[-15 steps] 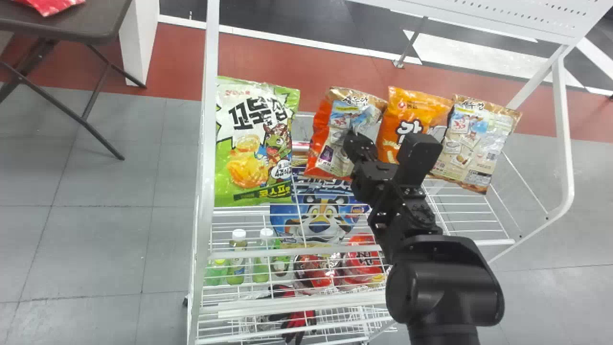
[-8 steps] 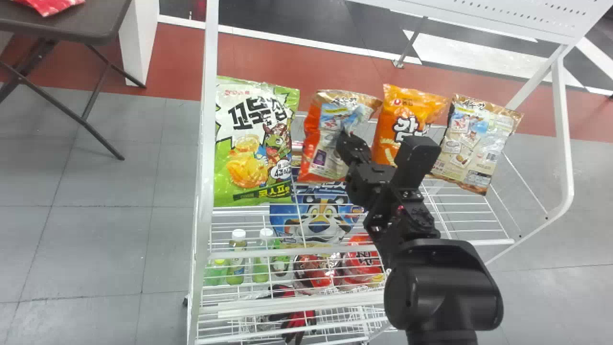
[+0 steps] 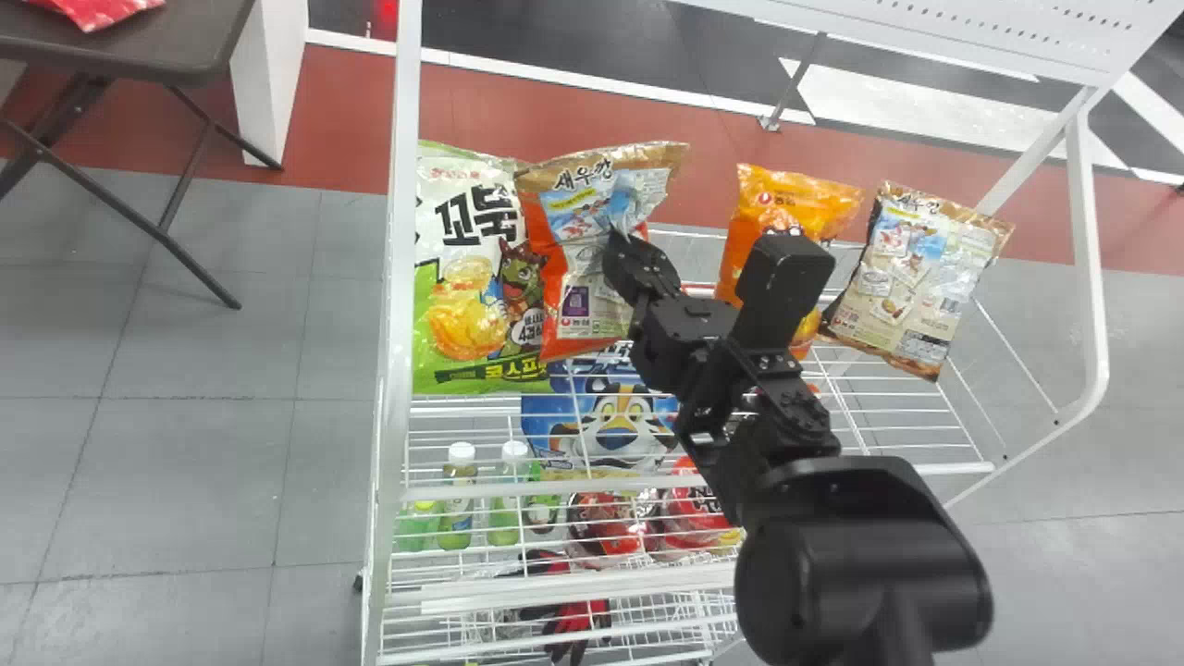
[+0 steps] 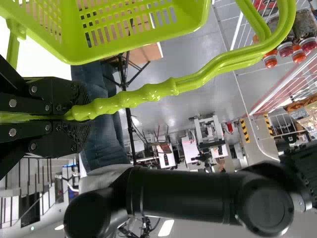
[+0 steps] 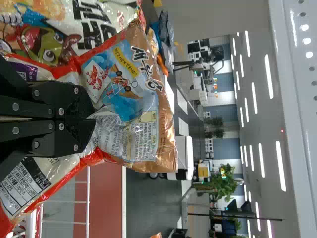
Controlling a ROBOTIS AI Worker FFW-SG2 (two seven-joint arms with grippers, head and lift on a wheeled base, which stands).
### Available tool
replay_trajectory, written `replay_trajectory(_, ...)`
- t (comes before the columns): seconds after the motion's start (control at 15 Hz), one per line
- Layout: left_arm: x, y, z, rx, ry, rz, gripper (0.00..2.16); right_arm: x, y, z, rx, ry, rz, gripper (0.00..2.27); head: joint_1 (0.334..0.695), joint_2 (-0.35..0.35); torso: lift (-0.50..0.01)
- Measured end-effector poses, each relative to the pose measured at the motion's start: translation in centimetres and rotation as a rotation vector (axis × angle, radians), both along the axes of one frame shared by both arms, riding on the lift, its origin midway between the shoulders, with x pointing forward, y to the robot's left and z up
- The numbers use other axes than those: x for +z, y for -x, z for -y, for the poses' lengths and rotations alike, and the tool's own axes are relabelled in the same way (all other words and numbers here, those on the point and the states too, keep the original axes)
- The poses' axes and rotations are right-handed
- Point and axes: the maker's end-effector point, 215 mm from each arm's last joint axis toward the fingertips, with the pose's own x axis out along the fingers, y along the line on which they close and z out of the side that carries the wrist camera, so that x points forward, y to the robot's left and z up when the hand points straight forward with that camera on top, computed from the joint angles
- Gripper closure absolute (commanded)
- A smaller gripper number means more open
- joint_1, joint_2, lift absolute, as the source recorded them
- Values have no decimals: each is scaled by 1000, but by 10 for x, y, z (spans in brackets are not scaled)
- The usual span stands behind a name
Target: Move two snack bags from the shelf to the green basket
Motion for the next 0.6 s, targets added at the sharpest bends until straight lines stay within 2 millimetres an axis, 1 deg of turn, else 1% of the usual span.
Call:
replay_trajectory(0.13,2,-3,0,0,5,9,2145,4,23,5,-5,10,-52,2013,695,-350,-14)
replay_trajectory(0.33,6,-9,-2,7,12,21,2145,4,67,22,-28,29,-154,2013,695,-350,-14)
replay_trajectory(0.47,8,-13,-4,12,13,26,2145,-4,103,32,-34,12,-250,2013,695,-350,-14)
replay_trajectory(0.6,9,-17,-5,20,13,33,2145,-22,145,34,-19,-10,-380,2013,695,-350,-14)
